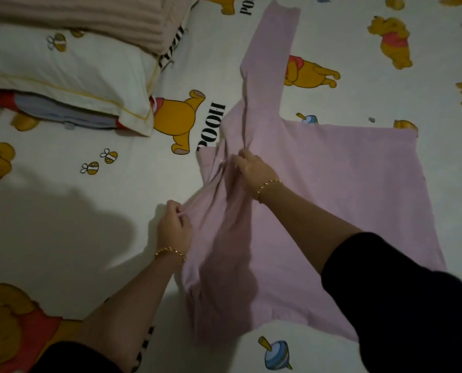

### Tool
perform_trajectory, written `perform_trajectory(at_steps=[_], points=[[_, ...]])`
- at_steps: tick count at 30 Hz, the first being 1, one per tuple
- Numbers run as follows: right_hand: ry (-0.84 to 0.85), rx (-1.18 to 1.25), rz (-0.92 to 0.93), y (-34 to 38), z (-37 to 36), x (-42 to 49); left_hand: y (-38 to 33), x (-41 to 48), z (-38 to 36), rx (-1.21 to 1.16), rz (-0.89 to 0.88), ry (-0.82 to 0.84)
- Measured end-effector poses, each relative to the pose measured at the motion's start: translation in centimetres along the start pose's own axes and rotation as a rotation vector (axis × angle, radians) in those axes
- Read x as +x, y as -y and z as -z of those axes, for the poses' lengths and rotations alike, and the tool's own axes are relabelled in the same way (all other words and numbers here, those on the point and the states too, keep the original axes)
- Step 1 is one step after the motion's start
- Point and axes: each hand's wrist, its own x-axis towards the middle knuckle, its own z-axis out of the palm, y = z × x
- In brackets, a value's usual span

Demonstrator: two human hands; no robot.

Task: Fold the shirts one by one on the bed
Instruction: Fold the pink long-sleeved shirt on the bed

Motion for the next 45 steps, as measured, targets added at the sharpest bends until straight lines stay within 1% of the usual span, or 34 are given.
perform_trajectory(at_steps=[1, 3, 5, 7, 8, 10, 11, 13, 16, 18, 20, 21, 24, 28, 31, 33, 35, 37, 38, 42, 44, 45], points=[[-0.009, 0.012, 0.026, 0.5, 0.3, 0.7, 0.5, 0.4, 0.4, -0.046, 0.021, -0.029], [-0.001, 0.005, 0.075, 2.1, 0.5, 2.5, 1.6, 1.1, 1.1, -0.084, 0.045, -0.025], [0.083, -0.064, 0.079, 3.2, 0.5, 4.0, 2.4, 1.5, 1.3, -0.098, 0.066, -0.01], [0.198, -0.122, 0.045, 3.8, 0.4, 5.3, 2.8, 1.7, 1.2, -0.131, 0.093, 0.005], [0.228, -0.14, 0.029, 3.9, 0.2, 5.8, 2.9, 1.8, 1.1, -0.143, 0.114, 0.016], [0.216, -0.152, -0.03, 4.2, 0.1, 6.6, 3.3, 1.9, 1.0, -0.152, 0.153, 0.036], [0.191, -0.191, -0.027, 4.6, 0.3, 7.0, 3.5, 2.0, 1.0, -0.151, 0.16, 0.048], [0.148, -0.247, -0.047, 5.5, 0.9, 7.7, 4.0, 2.1, 1.5, -0.147, 0.148, 0.07], [0.148, -0.278, -0.049, 7.1, 2.5, 9.0, 5.0, 2.6, 2.6, -0.152, 0.118, 0.068], [0.194, -0.333, -0.036, 7.9, 2.7, 9.6, 5.4, 2.9, 3.5, -0.167, 0.118, 0.099], [0.29, -0.387, -0.071, 8.3, 2.2, 9.3, 5.6, 2.9, 4.0, -0.183, 0.13, 0.153], [0.307, -0.413, -0.088, 8.3, 1.8, 9.0, 5.7, 2.9, 4.1, -0.198, 0.136, 0.17], [0.216, -0.444, -0.125, 7.9, 0.9, 8.3, 5.9, 2.8, 4.3, -0.222, 0.156, 0.195], [0.147, -0.365, -0.137, 8.1, 1.1, 7.9, 6.2, 2.7, 4.6, -0.214, 0.18, 0.203], [0.053, -0.37, -0.028, 8.9, 0.7, 7.9, 6.5, 2.5, 4.8, -0.214, 0.2, 0.207], [-0.025, -0.423, 0.094, 9.4, -0.1, 7.8, 6.7, 2.4, 4.9, -0.228, 0.2, 0.209], [-0.063, -0.462, 0.208, 9.5, -0.9, 7.7, 6.8, 2.3, 5.1, -0.246, 0.201, 0.219], [-0.071, -0.477, 0.246, 9.3, -1.4, 7.8, 6.8, 2.4, 5.3, -0.254, 0.204, 0.234], [-0.076, -0.474, 0.233, 9.1, -1.5, 7.9, 6.8, 2.4, 5.5, -0.253, 0.208, 0.245], [-0.137, -0.352, 0.049, 9.1, -0.1, 8.6, 6.8, 2.4, 5.9, -0.241, 0.2, 0.25], [-0.171, -0.133, -0.003, 10.0, 1.0, 9.3, 6.4, 2.6, 6.4, -0.257, 0.193, 0.203], [-0.16, 0.058, -0.029, 10.7, 1.3, 9.6, 6.4, 2.8, 6.6, -0.276, 0.195, 0.169]])
